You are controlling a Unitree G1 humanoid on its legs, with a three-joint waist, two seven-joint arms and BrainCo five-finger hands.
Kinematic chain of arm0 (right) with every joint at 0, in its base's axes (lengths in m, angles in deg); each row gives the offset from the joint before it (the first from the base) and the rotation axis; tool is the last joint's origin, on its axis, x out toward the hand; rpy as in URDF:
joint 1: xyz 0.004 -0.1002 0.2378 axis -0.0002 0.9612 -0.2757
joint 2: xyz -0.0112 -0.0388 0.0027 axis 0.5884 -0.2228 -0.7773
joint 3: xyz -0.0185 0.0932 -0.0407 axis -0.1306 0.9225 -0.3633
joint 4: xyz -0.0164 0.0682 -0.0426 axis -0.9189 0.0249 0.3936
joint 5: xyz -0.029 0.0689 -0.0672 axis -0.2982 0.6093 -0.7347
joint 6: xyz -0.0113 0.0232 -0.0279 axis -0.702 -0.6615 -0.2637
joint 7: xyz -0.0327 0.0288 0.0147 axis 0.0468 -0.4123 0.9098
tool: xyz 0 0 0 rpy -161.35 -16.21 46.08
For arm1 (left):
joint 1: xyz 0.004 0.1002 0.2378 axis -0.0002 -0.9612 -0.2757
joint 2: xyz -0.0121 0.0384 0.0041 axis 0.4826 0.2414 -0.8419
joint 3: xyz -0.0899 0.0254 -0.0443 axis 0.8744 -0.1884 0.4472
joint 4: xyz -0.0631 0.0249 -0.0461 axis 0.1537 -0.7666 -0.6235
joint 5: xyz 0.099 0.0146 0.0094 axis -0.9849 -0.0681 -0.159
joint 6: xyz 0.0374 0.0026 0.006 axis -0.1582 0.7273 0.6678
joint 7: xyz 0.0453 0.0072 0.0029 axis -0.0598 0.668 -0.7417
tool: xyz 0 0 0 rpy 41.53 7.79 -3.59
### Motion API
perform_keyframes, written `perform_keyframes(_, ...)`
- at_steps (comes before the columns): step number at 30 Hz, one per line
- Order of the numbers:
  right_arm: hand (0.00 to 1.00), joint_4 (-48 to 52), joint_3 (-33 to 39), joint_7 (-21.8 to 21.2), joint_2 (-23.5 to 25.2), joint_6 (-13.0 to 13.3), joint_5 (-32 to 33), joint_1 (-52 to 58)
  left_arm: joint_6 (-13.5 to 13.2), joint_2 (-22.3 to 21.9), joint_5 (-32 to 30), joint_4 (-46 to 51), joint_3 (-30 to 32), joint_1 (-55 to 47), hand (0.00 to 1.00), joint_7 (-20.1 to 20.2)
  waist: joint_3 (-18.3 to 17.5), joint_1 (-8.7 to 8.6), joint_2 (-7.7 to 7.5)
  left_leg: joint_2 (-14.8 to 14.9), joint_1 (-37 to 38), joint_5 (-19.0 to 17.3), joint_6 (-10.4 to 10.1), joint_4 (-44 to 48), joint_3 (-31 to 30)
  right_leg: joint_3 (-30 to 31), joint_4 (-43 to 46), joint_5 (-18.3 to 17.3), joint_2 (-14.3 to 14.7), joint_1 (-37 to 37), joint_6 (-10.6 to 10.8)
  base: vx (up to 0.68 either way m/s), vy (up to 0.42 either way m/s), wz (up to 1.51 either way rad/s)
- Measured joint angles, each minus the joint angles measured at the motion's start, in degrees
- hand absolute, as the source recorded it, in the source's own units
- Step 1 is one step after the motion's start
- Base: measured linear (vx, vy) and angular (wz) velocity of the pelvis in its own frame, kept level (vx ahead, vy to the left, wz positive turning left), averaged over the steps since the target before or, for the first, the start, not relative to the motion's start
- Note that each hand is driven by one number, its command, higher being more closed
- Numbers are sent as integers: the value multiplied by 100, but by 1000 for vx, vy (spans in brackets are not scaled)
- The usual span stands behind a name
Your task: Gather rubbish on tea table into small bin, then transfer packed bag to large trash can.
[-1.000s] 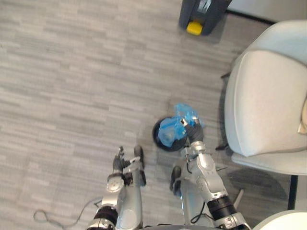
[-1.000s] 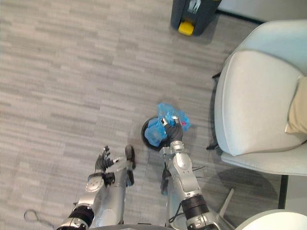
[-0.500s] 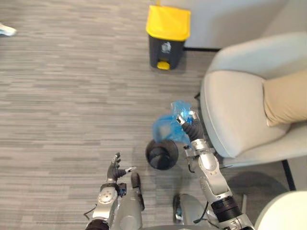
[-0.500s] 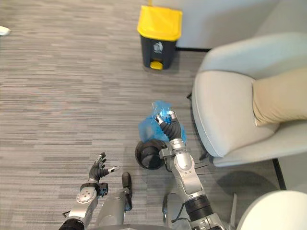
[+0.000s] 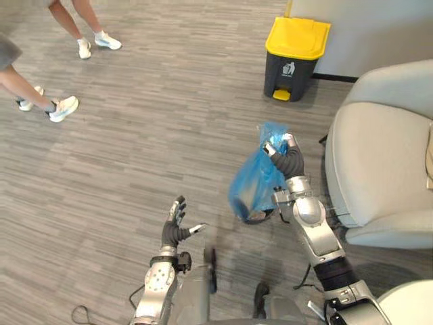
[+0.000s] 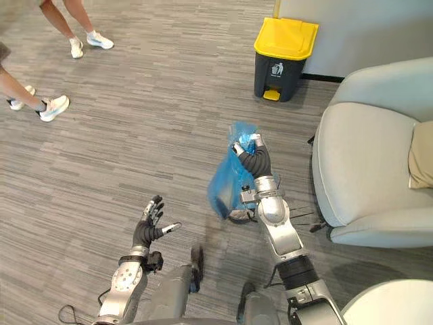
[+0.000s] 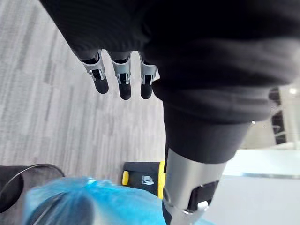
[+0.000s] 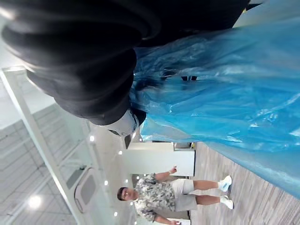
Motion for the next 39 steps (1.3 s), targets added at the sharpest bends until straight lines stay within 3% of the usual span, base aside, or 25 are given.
perform_keyframes(3, 100, -7, -63, -158, 119, -72, 2, -151, 6, 320, -188, 9, -448, 333, 0, 8, -125, -53, -236, -215, 214, 381, 135, -613, 40, -8, -366, 302, -143, 88, 144, -67, 150, 5)
perform_keyframes(7, 100, 124, -543, -408, 226, -78, 22, -498, 6, 367, -339, 3, -825, 562, 0, 17, -322, -110, -380, -380, 391, 438, 204, -755, 168, 128, -705, 535, -247, 288, 257, -30, 112, -11)
perform_keyframes(9, 100, 292, -847, -526, 249, -80, 53, -616, 7, 383, -479, -46, -994, 736, 0, 18, -339, -191, -409, -397, 399, 464, 241, -766, 183, 156, -767, 608, -248, 308, 269, -47, 43, -10)
perform_keyframes(15, 100, 544, -1712, -902, 264, -87, 405, -708, 30, 304, -814, -737, -1496, 1397, 0, 20, -460, -193, -431, -360, 650, 555, 254, -967, 355, 387, -824, 713, -151, 371, 229, -63, 2, -19)
perform_keyframes(19, 100, 544, -2307, -1036, 261, -175, 743, -847, 134, 254, -1305, -1177, -1489, 1762, 0, -256, -527, -196, -458, -291, 665, 594, 197, -984, 451, 483, -948, 849, -43, 374, 175, -49, -14, -16)
perform_keyframes(20, 100, 544, -2439, -1059, 257, -205, 801, -886, 163, 256, -1457, -1300, -1486, 1843, 100, -390, -531, -190, -462, -272, 701, 622, 180, -1028, 471, 514, -980, 881, -27, 387, 146, -38, -15, -13)
perform_keyframes(27, 100, 528, -3167, -1106, 260, -386, 1151, -1201, 502, 108, -2313, -1580, -1544, 2187, 100, -1028, -546, -173, -484, -145, 771, 684, 108, -1071, 464, 514, -1072, 946, 94, 475, 76, -10, -8, -2)
perform_keyframes(35, 100, 454, -3431, -1077, 269, -388, 1173, -1385, 527, -74, -2292, -1636, -1641, 2188, 100, -1301, -637, -172, -497, -63, 758, 703, 74, -1078, 460, 518, -1203, 1011, 182, 515, 11, -1, -2, 0)
perform_keyframes(36, 0, 454, -3436, -1070, 271, -388, 1173, -1385, 525, -93, -2287, -1635, -1654, 2189, 100, -1336, -637, -172, -497, -62, 758, 703, 74, -1078, 460, 518, -1204, 1011, 183, 515, 11, 0, 0, 0)
perform_keyframes(39, 0, 454, -3443, -1010, 332, -381, 1168, -1382, 524, -169, -2109, -1634, -1658, 2188, 100, -1346, -637, -181, -497, -61, 756, 702, 73, -1078, 462, 520, -1214, 1011, 184, 515, 11, 0, 0, 0)
